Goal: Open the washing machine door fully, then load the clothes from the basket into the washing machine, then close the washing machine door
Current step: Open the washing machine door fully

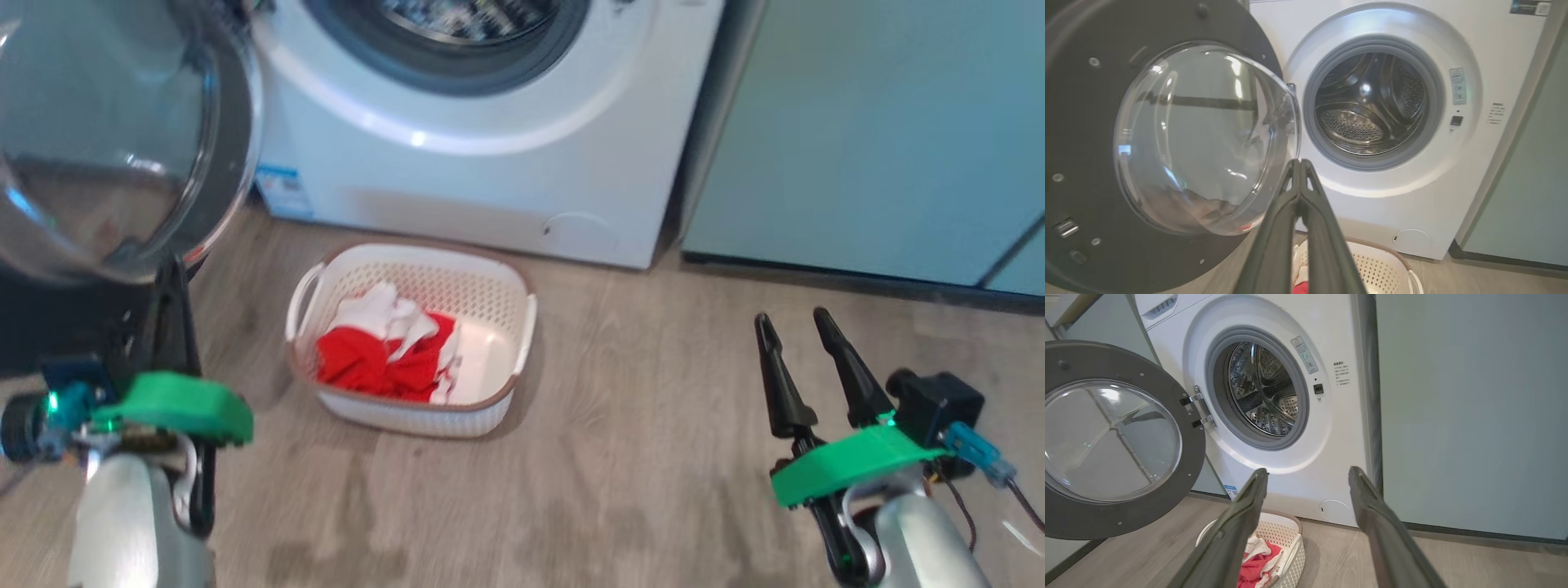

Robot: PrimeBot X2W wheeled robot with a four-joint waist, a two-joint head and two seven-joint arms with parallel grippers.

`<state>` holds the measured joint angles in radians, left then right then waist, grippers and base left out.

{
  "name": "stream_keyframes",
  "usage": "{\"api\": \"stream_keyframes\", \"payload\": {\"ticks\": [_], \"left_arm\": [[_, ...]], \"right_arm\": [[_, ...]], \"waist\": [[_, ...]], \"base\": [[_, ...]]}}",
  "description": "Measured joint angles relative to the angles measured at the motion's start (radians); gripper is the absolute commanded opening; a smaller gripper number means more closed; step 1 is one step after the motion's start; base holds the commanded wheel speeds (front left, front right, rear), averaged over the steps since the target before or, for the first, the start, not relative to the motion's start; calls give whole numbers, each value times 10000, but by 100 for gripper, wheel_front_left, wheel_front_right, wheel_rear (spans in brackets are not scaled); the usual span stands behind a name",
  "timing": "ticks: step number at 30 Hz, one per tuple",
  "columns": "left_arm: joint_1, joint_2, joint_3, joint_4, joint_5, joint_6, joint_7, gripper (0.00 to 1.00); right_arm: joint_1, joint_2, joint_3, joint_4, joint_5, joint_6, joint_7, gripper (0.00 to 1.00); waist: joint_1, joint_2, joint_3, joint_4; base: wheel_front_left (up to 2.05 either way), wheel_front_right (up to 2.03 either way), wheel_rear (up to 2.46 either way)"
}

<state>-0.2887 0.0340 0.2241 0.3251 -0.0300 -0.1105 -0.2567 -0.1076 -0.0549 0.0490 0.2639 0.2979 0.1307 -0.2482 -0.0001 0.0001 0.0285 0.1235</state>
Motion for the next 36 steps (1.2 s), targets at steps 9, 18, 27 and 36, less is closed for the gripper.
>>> {"api": "stream_keyframes", "payload": {"ticks": [9, 18, 27, 36], "left_arm": [[1434, 12, -1432, -1103, -1060, 600, 0, 0], [2669, 33, -2734, -2355, -1413, 1519, 0, 0], [3207, 67, -3618, -2917, -1346, 1942, 0, 0], [3335, 77, -3814, -2993, -1348, 2107, 0, 100]], "right_arm": [[396, 21, -391, -414, 13, 0, -42, 100], [888, 27, -437, -871, 27, 0, -42, 100], [1132, 38, -405, -1028, 33, 0, -42, 100], [1343, 52, -343, -1022, 115, 0, -42, 100]], "waist": [[0, 0, -617, -1199], [0, 0, -792, -1973], [0, -1, -770, -2064], [0, -1, -749, -1957]], "base": [[0, 0, 0], [0, 0, 0], [0, 0, 0], [0, 0, 0]]}}
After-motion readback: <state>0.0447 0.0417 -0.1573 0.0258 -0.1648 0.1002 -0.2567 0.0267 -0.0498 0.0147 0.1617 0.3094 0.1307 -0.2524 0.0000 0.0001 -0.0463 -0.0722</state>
